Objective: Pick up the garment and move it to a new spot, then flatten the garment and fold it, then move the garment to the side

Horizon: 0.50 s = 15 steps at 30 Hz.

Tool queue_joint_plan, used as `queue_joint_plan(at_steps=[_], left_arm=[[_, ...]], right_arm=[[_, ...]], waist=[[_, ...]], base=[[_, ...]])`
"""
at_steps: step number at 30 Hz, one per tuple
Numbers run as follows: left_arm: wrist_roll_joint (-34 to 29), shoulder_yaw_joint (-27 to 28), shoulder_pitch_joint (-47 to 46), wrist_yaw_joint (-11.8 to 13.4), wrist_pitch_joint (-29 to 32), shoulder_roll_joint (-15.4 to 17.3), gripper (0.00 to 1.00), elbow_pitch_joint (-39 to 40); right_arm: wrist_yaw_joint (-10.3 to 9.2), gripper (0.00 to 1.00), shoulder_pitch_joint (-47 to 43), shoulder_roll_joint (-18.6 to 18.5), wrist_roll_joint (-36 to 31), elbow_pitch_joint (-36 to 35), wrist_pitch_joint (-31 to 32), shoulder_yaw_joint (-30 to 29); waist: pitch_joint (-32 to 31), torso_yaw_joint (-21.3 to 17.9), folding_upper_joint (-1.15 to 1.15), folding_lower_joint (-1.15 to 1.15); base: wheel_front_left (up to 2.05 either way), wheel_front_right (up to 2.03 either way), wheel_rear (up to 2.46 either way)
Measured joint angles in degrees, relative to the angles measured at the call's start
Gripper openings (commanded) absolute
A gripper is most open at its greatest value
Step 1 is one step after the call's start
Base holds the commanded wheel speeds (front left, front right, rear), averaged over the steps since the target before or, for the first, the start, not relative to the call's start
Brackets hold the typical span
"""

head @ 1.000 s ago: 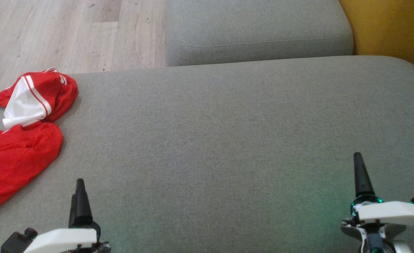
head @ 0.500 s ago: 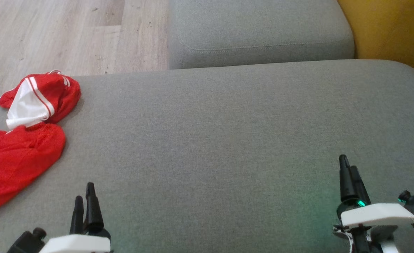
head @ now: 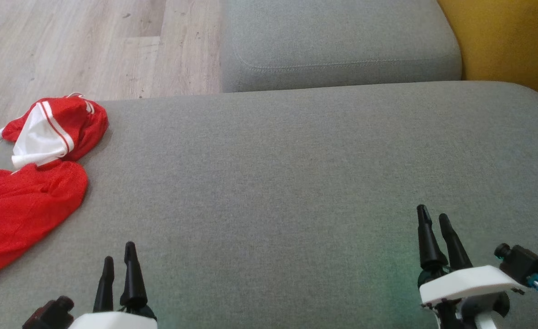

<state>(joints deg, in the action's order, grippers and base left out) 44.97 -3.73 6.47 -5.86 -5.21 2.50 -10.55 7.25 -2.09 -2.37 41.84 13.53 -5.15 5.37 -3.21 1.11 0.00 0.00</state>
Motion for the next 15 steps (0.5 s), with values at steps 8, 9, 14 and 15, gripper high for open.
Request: queue_joint_plan(at_steps=[8, 9, 14, 15], left_arm=[[-5.5, -0.8, 1.3, 0.2, -1.4, 0.2, 1.00, -0.6], [-6.3, -1.0, 1.3, 0.3, -1.5, 0.2, 1.00, -0.6], [-9.6, -1.7, 1.3, 0.4, -2.5, 0.3, 1.00, -0.7], [-10.3, -1.7, 1.4, 0.6, -2.5, 0.4, 1.00, -0.7]], right_arm=[[0.00, 1.00, 0.0, 0.0, -6.3, 1.3, -1.1, 1.7], [0.00, 1.00, 0.0, 0.0, -7.2, 1.4, -1.5, 1.9], [0.00, 1.00, 0.0, 0.0, -11.0, 1.9, -2.3, 2.8], [0.00, 1.00, 0.0, 0.0, -11.7, 2.0, -2.5, 3.1]], waist=[[-0.4, 0.1, 0.00, 0.00], [-0.4, 0.1, 0.00, 0.00], [-0.7, 0.1, 0.00, 0.00], [-0.8, 0.1, 0.00, 0.00]], base=[[0.00, 0.00, 0.00], [0.00, 0.00, 0.00], [0.00, 0.00, 0.00], [0.00, 0.00, 0.00]])
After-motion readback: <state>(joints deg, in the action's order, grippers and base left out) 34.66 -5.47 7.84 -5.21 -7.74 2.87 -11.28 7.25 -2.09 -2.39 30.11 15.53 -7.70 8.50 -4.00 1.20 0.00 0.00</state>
